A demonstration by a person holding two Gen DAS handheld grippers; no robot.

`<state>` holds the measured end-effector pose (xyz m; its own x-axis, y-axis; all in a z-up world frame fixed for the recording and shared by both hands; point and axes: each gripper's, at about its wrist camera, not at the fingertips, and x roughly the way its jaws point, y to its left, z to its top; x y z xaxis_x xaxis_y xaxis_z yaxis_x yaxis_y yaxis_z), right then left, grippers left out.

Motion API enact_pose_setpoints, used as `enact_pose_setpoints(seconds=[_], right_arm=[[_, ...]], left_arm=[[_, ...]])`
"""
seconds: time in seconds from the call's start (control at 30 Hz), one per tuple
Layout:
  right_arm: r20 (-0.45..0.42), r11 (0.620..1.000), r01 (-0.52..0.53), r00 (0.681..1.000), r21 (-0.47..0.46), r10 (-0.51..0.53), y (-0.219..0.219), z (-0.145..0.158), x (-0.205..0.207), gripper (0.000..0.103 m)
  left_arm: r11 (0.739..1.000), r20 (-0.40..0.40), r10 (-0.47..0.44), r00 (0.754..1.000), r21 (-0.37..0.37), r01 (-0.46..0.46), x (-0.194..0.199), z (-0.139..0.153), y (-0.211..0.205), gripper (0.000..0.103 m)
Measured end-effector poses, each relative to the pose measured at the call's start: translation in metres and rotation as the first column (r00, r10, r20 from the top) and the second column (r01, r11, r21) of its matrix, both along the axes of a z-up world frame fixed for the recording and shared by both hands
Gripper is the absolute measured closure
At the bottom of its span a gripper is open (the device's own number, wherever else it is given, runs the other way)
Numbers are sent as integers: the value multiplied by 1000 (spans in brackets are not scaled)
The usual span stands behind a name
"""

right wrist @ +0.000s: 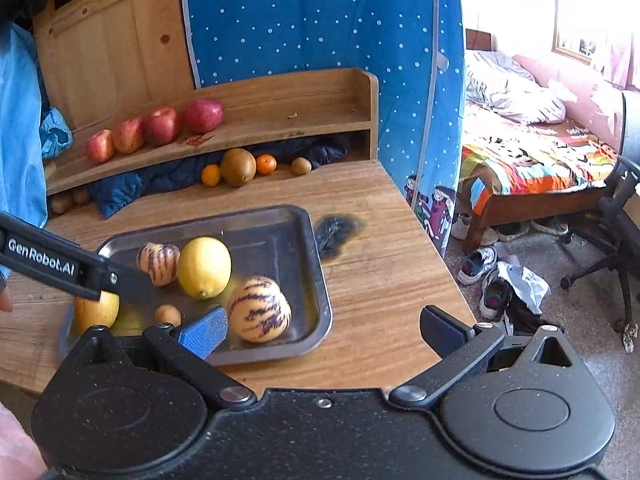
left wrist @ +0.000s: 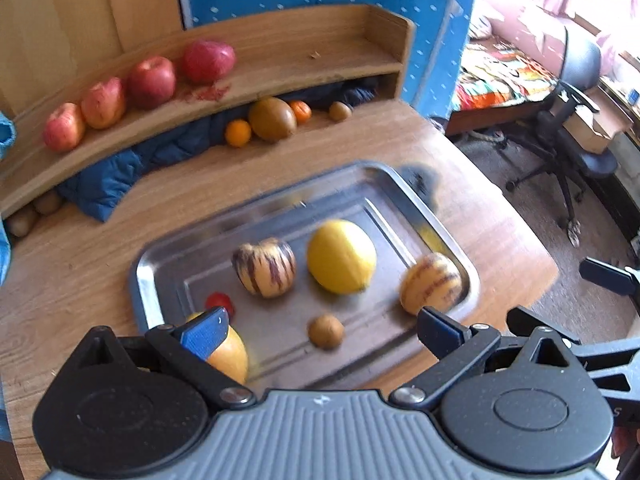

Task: Organize fruits
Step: 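Lift both open tools away from the tray toward the fruit row, then grasp a small orange with the left tool while the right tool grasps a brown pear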

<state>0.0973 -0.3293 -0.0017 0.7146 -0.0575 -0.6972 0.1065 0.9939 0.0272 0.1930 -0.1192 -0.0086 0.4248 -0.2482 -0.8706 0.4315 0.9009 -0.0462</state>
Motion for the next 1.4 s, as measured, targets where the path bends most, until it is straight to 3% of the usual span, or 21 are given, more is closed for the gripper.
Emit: enact_pose_setpoints(seconds=[0.2, 0.47, 0.8, 1.03, 1.17, 1.27, 1.4], right_arm=[[43, 996, -57, 997, -66, 60, 9, 2, 31, 1], [56, 985, -136, 988, -104, 142, 24, -7, 84, 1], [-31, 960, -238, 971, -145, 236, 33, -30, 160, 1], [-91, 892, -401, 916, -209, 391, 52, -40, 221, 1], [-114, 870, -435, 900, -231, 420, 61, -47, 246, 6], [-124, 850, -462, 887, -255, 445, 69, -52, 261, 10], [-133, 807, -504, 863, -308, 488, 78, -57, 274, 16]], left_arm=[[995, -17, 100, 995, 0, -100, 39, 0, 18, 1], [968, -32, 248, 968, -23, -249, 105, -8, 47, 1], [935, -86, 342, 936, -71, -348, 188, -48, 53, 1], [945, -87, 301, 950, -109, -310, 229, -71, 40, 1], [961, -72, 238, 969, -128, -246, 241, -79, 27, 1], [965, -41, 212, 976, -149, -216, 245, -82, 22, 7], [969, -28, 178, 984, -170, -180, 247, -87, 18, 23]])
